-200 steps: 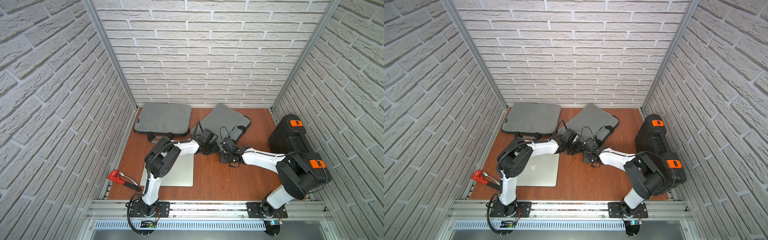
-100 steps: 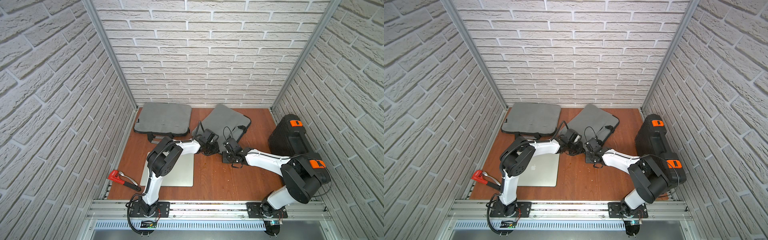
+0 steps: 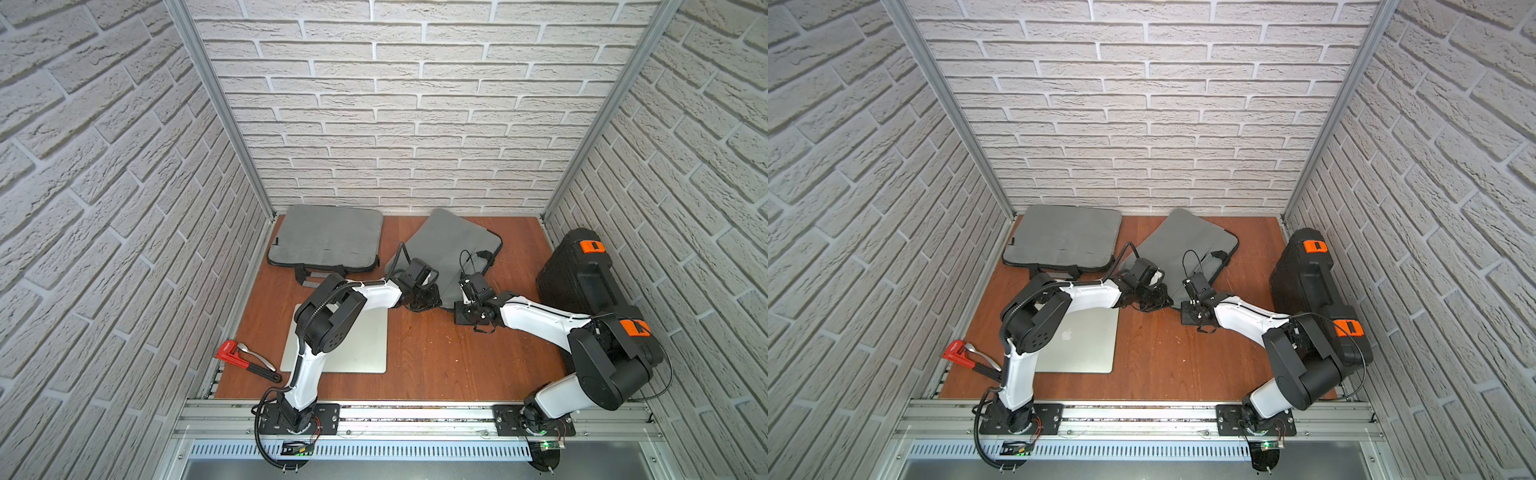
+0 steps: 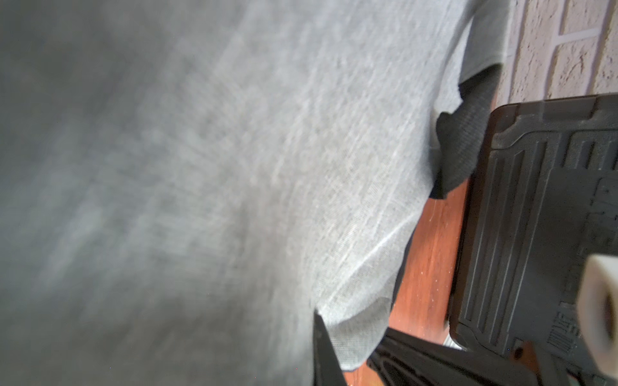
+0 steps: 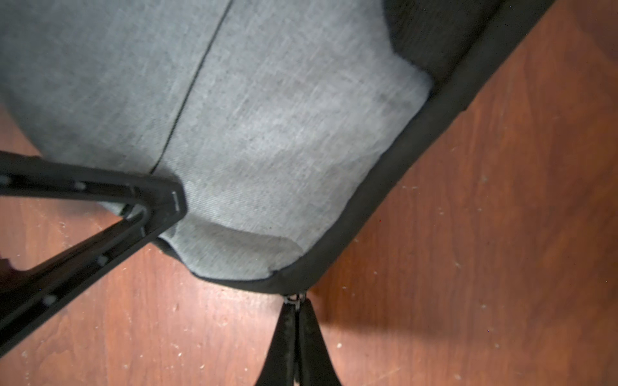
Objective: Open the zippered laptop bag and take out the laptop
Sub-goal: Unzip the zipper on the zippered laptop bag.
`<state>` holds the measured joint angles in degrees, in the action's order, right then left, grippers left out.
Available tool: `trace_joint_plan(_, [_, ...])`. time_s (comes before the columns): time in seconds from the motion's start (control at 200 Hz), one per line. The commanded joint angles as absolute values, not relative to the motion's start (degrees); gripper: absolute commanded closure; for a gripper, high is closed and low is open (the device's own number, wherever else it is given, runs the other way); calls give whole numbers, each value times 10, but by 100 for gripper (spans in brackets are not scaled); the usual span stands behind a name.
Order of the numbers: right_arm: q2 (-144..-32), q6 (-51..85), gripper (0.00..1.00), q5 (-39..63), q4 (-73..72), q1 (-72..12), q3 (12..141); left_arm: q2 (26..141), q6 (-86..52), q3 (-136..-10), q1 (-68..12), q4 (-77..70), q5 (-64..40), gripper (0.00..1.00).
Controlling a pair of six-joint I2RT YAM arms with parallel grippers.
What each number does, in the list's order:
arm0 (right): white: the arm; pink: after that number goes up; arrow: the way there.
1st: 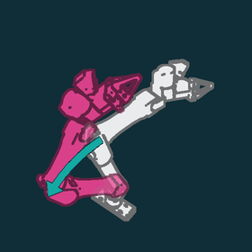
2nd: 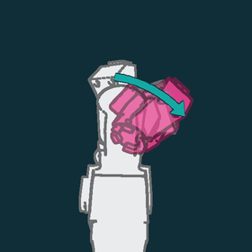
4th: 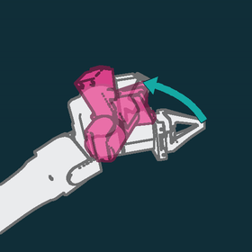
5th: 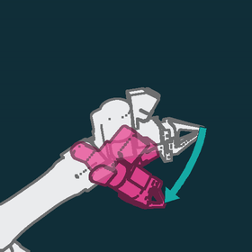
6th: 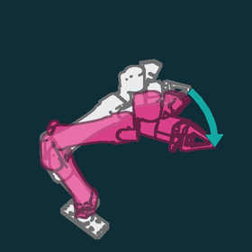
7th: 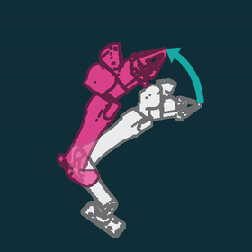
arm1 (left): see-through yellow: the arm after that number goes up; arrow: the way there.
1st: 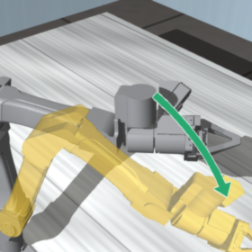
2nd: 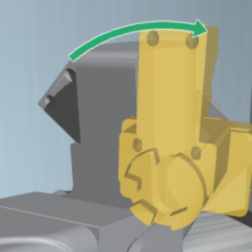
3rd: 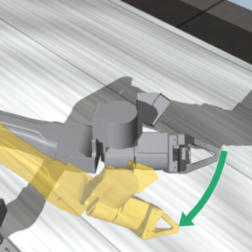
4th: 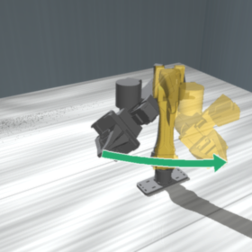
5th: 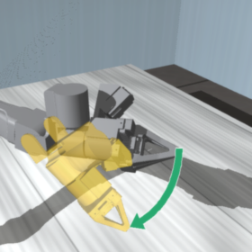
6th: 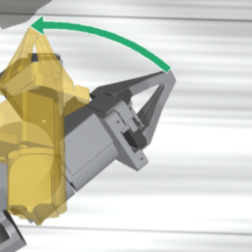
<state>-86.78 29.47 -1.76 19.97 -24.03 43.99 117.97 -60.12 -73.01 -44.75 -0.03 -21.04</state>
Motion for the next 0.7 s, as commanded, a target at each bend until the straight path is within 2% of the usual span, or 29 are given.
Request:
trace_joint_plan(0.0, [-870,267,94,-71,278,-214,443,1185,-582,-719,-439,24,-193,100])
trace_joint_plan(0.17, [-875,266,95,-126,317,-192,461,1182,-574,-719,-438,30,-190,100])
trace_joint_plan(0.695, [-879,251,94,-60,318,-176,461,1176,-514,-743,-382,81,-181,100])
